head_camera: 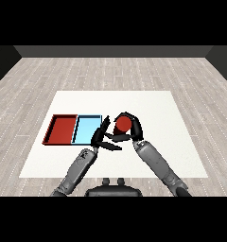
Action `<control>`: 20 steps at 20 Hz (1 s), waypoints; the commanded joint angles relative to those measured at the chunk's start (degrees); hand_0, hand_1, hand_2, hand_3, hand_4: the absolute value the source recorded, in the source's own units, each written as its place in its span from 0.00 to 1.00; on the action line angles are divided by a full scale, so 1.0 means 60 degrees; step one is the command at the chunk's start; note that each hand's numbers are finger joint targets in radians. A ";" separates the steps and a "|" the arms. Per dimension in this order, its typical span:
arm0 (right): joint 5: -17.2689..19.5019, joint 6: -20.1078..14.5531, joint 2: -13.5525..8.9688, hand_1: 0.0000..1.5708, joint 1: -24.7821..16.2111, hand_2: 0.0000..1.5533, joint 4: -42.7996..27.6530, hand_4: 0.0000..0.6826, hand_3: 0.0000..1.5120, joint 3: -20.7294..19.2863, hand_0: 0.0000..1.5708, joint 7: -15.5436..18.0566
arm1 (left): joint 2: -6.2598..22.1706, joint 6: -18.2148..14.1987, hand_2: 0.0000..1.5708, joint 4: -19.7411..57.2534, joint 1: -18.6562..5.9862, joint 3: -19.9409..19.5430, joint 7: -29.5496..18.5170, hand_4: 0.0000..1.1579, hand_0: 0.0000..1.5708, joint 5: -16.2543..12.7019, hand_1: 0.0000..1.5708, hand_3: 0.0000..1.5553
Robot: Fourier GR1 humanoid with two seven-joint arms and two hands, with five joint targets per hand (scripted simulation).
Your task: Pick the red can and put it in the red box
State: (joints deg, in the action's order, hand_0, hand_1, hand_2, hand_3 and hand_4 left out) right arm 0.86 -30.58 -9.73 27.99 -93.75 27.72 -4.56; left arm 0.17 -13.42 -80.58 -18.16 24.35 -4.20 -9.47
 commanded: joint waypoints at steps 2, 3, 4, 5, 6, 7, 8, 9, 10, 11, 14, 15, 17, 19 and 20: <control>0.0500 0.0562 0.0911 0.94 -0.0151 0.92 0.0634 0.81 0.90 -0.0445 0.94 0.0463 | -0.0028 -0.0177 0.00 0.0064 -0.0230 0.0225 0.0138 0.00 0.00 -0.0005 0.00 0.00; 0.0732 0.0512 0.0908 0.94 -0.0494 0.92 -0.0101 0.81 0.91 -0.0143 0.94 0.0284 | -0.0028 -0.0079 0.00 -0.0394 0.0023 -0.0042 0.0565 0.00 0.00 0.0219 0.00 0.00; 0.0754 0.0468 0.1124 0.94 -0.0535 0.92 -0.0149 0.80 0.91 0.0076 0.94 -0.0017 | -0.0028 -0.0518 0.00 0.0169 -0.0438 0.0412 0.0081 0.00 0.00 -0.0293 0.00 0.00; 0.0397 0.1055 0.0924 0.94 0.0026 0.92 0.0146 0.80 0.91 -0.0703 0.94 -0.0136 | 0.0048 0.0762 0.00 0.0350 -0.0244 -0.0518 -0.0130 0.00 0.00 -0.0221 0.00 0.00; 0.1191 0.0360 0.1555 0.94 -0.0530 0.92 0.0159 0.80 0.91 0.0205 0.94 0.0153 | -0.0028 0.0094 0.00 0.0278 -0.0280 0.0112 -0.0121 0.00 0.00 -0.0227 0.00 0.00; 0.0875 0.0974 0.1381 0.93 -0.0113 0.92 0.0026 0.79 0.90 -0.0538 0.93 -0.0170 | -0.0028 0.0124 0.00 -0.0543 0.0250 0.0112 0.0276 0.00 0.00 -0.0025 0.00 0.00; 0.1255 0.0307 0.1590 0.93 -0.0031 0.92 0.0041 0.79 0.91 0.0098 0.93 -0.0509 | -0.0028 0.0149 0.00 0.0091 -0.0832 -0.0216 0.0642 0.00 0.00 -0.0337 0.00 0.00; 0.0778 0.0842 0.1596 0.92 0.0351 0.91 0.0335 0.78 0.90 -0.0557 0.92 -0.0276 | -0.0028 0.0400 0.00 0.0318 -0.0669 -0.0488 0.0116 0.00 0.00 -0.0234 0.00 0.00; 0.0739 0.0553 0.1602 0.90 0.0488 0.90 0.0802 0.76 0.90 -0.0082 0.90 0.0102 | -0.0028 -0.0247 0.00 0.0677 -0.0523 0.0285 -0.0492 0.00 0.00 -0.0505 0.00 0.00; 0.1006 0.1047 0.1606 0.93 -0.0592 0.92 -0.0060 0.76 0.90 -0.0227 0.93 0.0282 | -0.0028 0.0583 0.00 -0.0169 -0.0172 -0.0272 0.0071 0.00 0.00 -0.0127 0.00 0.00; 0.1006 -0.0003 0.1614 0.93 -0.0189 0.92 -0.0188 0.75 0.90 0.0938 0.93 -0.0190 | -0.0024 -0.0099 0.00 -0.0226 -0.0264 -0.0177 0.0552 0.30 0.00 0.0515 0.00 0.00; 0.0235 0.0104 0.1615 0.93 0.1433 0.91 0.1343 0.73 0.90 0.0156 0.93 0.0023 | 0.0097 -0.0074 0.00 -0.0342 -0.0034 -0.0180 0.0774 0.39 0.00 0.0480 0.00 0.00; 0.0361 0.0492 0.1617 0.94 0.0937 0.92 0.0975 0.76 0.91 0.0216 0.94 0.0158 | -0.0026 -0.1715 0.15 -0.0196 -0.0493 -0.0208 0.0925 0.44 0.00 0.0485 0.00 0.00; 0.0543 0.0695 0.1619 0.94 0.0723 0.93 0.0766 0.78 0.91 0.0004 0.94 0.0354 | -0.0027 -0.1993 0.94 -0.0669 -0.0032 -0.0124 0.1165 0.57 0.97 0.0217 0.97 0.73; 0.0691 -0.0088 0.1619 0.94 0.0834 0.92 0.0950 0.79 0.92 0.0763 0.94 0.0110 | -0.0027 -0.2256 0.98 -0.0005 -0.0503 0.0020 0.1024 0.58 1.00 0.0128 1.00 0.84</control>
State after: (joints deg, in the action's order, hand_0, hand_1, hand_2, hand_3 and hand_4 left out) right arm 4.58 -28.27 -0.28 31.78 -89.43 29.05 -3.70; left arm 0.26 -21.44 -81.81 -19.57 23.87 0.46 -8.12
